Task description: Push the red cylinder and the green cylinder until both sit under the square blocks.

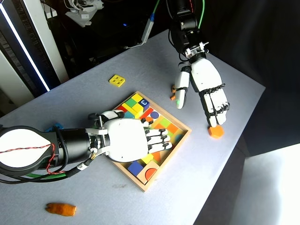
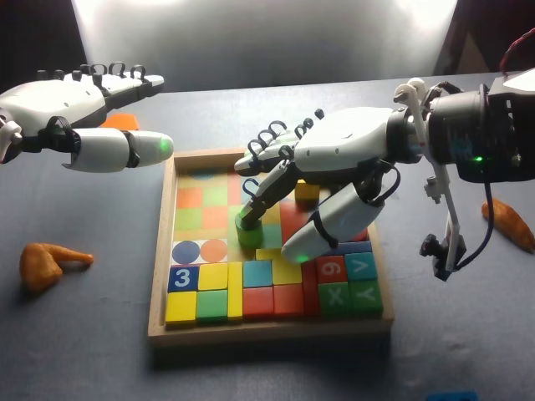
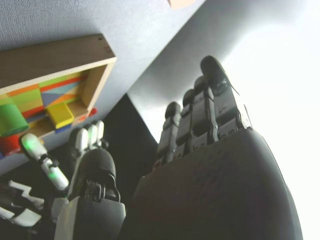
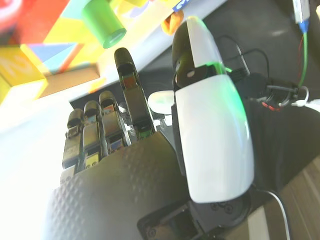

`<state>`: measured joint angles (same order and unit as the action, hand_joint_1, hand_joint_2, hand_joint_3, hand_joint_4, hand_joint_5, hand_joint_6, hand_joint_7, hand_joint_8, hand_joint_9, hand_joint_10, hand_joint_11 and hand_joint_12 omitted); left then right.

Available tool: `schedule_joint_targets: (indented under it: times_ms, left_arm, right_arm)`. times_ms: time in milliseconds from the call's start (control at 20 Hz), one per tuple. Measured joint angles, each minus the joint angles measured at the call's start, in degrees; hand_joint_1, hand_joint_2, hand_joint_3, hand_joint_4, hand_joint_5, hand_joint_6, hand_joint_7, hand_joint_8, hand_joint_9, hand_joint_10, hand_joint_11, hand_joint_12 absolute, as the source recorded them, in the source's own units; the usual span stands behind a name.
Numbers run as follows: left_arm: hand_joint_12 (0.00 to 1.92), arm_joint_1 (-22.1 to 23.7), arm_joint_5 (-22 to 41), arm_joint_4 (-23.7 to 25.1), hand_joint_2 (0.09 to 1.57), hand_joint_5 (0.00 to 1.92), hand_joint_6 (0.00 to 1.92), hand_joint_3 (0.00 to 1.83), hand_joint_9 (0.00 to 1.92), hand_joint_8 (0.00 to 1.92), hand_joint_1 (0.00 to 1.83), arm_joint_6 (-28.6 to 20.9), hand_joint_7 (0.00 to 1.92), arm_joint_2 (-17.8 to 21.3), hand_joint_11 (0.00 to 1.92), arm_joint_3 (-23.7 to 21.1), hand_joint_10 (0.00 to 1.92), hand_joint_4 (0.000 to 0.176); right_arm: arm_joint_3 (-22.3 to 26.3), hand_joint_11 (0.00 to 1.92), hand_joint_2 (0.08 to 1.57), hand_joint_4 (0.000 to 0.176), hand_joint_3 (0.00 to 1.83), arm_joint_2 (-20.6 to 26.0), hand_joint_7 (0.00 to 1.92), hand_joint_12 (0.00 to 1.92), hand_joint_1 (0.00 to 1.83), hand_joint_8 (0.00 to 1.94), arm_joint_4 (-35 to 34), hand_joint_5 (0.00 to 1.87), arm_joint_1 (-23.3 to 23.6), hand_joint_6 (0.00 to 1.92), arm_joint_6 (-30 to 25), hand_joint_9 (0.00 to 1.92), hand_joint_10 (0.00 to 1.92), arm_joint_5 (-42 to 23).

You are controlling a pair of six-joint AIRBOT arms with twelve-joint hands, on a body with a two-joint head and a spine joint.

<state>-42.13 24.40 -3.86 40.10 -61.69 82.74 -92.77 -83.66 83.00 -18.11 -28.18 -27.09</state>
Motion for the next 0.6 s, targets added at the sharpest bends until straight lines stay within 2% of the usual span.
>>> schedule_joint_targets:
  times_ms: [50, 100, 200, 250, 300, 350, 450, 550, 600]
  left_arm:
    - [0.64, 0.0, 0.0, 0.0, 1.16, 0.01, 0.0, 0.0, 0.07, 0.0, 0.0, 0.0, 0.01, 0.0, 0.0, 0.0, 0.0, 0.102]
    - [0.71, 0.1, 0.0, 0.0, 1.16, 0.02, 0.0, 0.0, 0.08, 0.0, 0.0, 0.0, 0.01, 0.0, 0.0, 0.0, 0.0, 0.102]
    - [0.65, 0.1, 0.0, 0.0, 1.12, 0.02, 0.0, 0.0, 0.08, 0.0, 0.0, 0.0, 0.02, 0.0, 0.0, 0.0, 0.01, 0.131]
    - [0.71, 0.1, 0.0, 0.0, 1.1, 0.02, 0.0, 0.0, 0.09, 0.0, 0.0, 0.0, 0.02, 0.0, 0.0, 0.0, 0.01, 0.131]
    - [0.7, 0.1, 0.0, 0.0, 1.11, 0.03, 0.0, 0.0, 0.09, 0.0, 0.0, 0.0, 0.02, 0.0, 0.0, 0.0, 0.0, 0.138]
    - [0.69, 0.1, 0.0, 0.0, 1.12, 0.03, 0.0, 0.01, 0.09, 0.0, 0.0, 0.0, 0.02, 0.0, 0.0, 0.0, 0.0, 0.135]
    - [0.63, 0.1, 0.0, 0.0, 1.13, 0.02, 0.0, 0.0, 0.08, 0.0, 0.0, 0.0, 0.02, 0.0, 0.0, 0.0, 0.0, 0.117]
    - [0.75, 0.1, 0.0, 0.0, 1.13, 0.04, 0.0, 0.0, 0.1, 0.0, 0.0, 0.0, 0.02, 0.0, 0.0, 0.0, 0.0, 0.149]
    - [0.81, 0.1, 0.0, 0.0, 1.11, 0.04, 0.0, 0.0, 0.1, 0.0, 0.0, 0.0, 0.02, 0.0, 0.0, 0.0, 0.0, 0.153]
  right_arm:
    - [0.0, 0.01, 1.07, 0.153, 0.0, 0.0, 0.02, 0.06, 0.32, 0.0, -0.1, 0.55, 0.0, 0.0, 0.0, 0.0, 0.0, 0.0]
    - [0.0, 0.01, 1.07, 0.147, 0.0, 0.0, 0.02, 0.07, 0.33, 0.0, -0.2, 0.56, 0.0, 0.0, 0.0, 0.0, 0.0, 0.0]
    - [0.0, 0.0, 1.08, 0.156, 0.0, 0.0, 0.01, 0.1, 0.31, 0.0, -0.2, 0.55, 0.0, 0.0, 0.0, 0.0, 0.0, 0.1]
    - [0.0, 0.0, 1.08, 0.156, 0.0, 0.0, 0.01, 0.12, 0.32, 0.0, -0.2, 0.55, 0.0, 0.0, 0.0, 0.0, 0.0, 0.1]
    - [0.0, 0.0, 1.08, 0.156, 0.0, 0.0, 0.01, 0.12, 0.32, 0.0, -0.2, 0.55, 0.0, 0.0, 0.0, 0.0, 0.0, 0.1]
    - [-0.1, 0.0, 1.08, 0.154, 0.0, 0.0, 0.01, 0.13, 0.32, 0.0, -0.2, 0.56, 0.0, 0.0, 0.0, 0.0, 0.0, 0.1]
    - [0.0, 0.0, 1.08, 0.151, 0.0, 0.0, 0.0, 0.12, 0.31, 0.0, -0.2, 0.56, 0.0, 0.0, 0.0, 0.0, 0.0, 0.1]
    - [0.0, 0.0, 1.08, 0.149, 0.0, 0.0, 0.01, 0.11, 0.31, 0.0, -0.2, 0.57, 0.0, 0.0, 0.0, 0.0, 0.0, 0.1]
    - [0.0, 0.0, 1.08, 0.15, 0.0, 0.0, 0.01, 0.11, 0.3, 0.0, -0.2, 0.57, 0.0, 0.0, 0.0, 0.0, 0.0, 0.1]
